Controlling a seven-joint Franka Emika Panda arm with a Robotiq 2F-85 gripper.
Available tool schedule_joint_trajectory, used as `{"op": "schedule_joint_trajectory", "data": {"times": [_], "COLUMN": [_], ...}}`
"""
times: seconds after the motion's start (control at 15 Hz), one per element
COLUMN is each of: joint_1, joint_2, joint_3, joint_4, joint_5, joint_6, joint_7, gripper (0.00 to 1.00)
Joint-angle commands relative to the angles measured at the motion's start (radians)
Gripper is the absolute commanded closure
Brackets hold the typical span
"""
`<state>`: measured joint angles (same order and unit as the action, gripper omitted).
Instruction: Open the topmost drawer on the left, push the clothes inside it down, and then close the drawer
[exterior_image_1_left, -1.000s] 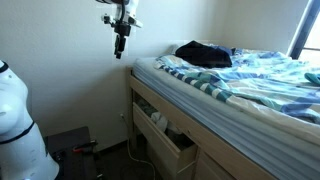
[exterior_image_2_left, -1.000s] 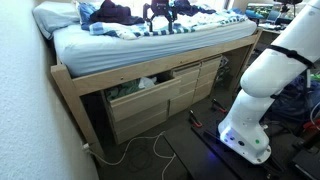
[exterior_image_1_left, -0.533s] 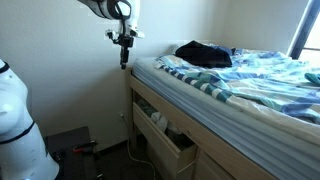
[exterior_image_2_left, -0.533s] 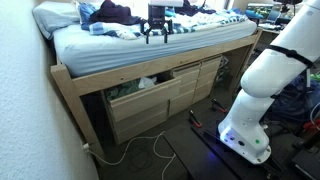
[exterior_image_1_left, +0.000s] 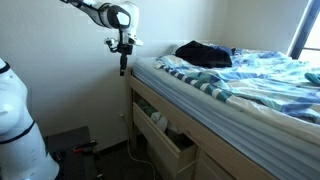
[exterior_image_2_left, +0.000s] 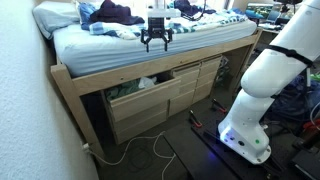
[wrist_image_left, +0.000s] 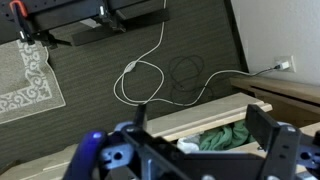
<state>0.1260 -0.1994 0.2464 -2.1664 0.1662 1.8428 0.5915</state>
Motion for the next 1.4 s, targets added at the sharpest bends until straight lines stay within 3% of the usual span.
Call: {"op": "schedule_joint_trajectory", "data": {"times": [0.0,0.2,0.47,0.53,0.6,0.73,0.8,0.93,1.07,1.13,1.2,1.33], "joint_1": [0.017,0.028,0.03,0.032,0.033,0.037,0.037,0.039,0.04,0.041,0.043,0.05], "joint_2": [0.028,0.066,0.131,0.143,0.157,0.18,0.177,0.193,0.195,0.195,0.196,0.215], "joint_3": [-0.003,-0.009,-0.016,-0.017,-0.018,-0.019,-0.023,-0.024,-0.024,-0.024,-0.022,-0.018], "joint_4": [-0.05,-0.128,-0.206,-0.22,-0.23,-0.242,-0.222,-0.228,-0.228,-0.228,-0.229,-0.237], "joint_5": [-0.005,0.008,-0.005,-0.006,-0.013,-0.043,-0.017,-0.03,-0.03,-0.03,-0.037,-0.047], "joint_6": [0.097,0.196,0.264,0.276,0.283,0.295,0.271,0.275,0.276,0.276,0.285,0.327], "joint_7": [-0.058,-0.139,-0.151,-0.15,-0.141,-0.125,-0.137,-0.136,-0.136,-0.136,-0.132,-0.13], "gripper": [0.0,0.0,0.01,0.26,0.26,0.4,0.24,0.38,0.4,0.65,0.66,0.81]}}
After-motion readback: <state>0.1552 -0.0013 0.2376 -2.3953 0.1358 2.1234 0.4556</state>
